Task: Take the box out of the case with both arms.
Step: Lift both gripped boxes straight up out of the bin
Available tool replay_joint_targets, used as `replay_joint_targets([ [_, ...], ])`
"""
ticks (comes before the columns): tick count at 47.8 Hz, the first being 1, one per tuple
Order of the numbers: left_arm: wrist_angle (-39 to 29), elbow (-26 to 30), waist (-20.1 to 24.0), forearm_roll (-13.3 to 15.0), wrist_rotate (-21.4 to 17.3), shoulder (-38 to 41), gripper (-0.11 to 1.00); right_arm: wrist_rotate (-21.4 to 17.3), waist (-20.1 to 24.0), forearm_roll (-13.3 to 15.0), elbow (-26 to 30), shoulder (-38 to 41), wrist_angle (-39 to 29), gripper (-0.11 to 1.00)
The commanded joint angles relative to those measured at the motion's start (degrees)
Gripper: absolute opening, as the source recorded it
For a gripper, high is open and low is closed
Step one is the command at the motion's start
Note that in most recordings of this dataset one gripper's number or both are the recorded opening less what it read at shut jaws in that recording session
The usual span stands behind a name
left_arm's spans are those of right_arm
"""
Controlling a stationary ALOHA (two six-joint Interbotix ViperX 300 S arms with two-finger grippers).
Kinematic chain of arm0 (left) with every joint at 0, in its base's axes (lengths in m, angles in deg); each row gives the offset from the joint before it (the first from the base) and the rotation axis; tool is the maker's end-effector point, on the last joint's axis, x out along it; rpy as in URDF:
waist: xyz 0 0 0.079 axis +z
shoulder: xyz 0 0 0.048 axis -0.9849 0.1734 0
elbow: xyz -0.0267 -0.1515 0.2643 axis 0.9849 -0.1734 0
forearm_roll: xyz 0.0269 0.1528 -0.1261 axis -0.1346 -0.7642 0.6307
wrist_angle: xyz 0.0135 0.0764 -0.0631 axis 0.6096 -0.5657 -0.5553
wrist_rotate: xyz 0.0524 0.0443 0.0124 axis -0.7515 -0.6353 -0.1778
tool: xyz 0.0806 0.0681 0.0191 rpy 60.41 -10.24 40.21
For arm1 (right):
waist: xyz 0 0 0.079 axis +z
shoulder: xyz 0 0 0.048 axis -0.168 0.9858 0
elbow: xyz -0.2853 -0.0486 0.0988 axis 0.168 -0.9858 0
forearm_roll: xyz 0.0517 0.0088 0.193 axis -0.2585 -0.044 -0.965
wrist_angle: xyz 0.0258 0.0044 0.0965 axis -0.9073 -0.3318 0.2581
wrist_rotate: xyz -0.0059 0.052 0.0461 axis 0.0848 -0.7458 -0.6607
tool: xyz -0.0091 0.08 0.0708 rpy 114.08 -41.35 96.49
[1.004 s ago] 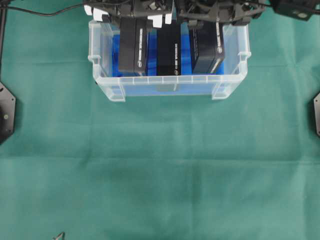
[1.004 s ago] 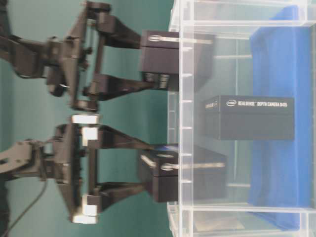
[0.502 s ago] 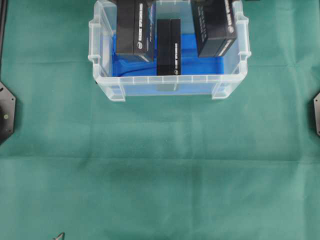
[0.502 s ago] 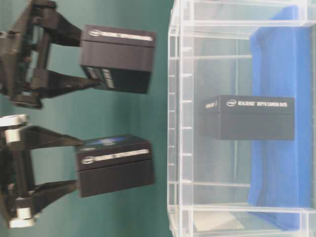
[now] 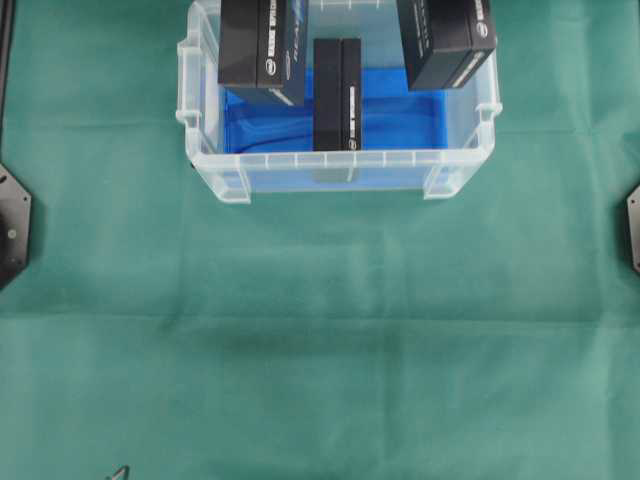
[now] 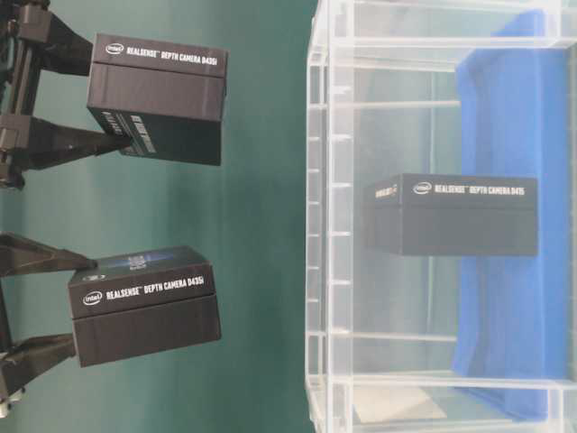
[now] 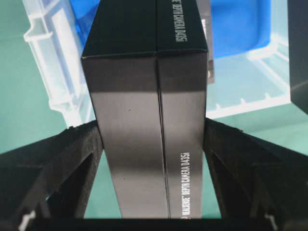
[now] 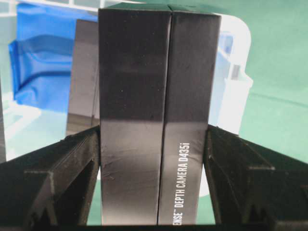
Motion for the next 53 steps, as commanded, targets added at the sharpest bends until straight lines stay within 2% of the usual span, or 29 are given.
replay_joint_targets([
  [1,0.0,1.1,0.0,-0.4,-0.2,-1.4,0.63,0.1,0.2,0.3,1.6,-1.3,0.1,0.65],
  [53,0.0,0.0,0.0,-0.4,-0.1,-1.8,0.63,0.1,0.2,0.3,1.7,-1.2,0.2,0.65],
])
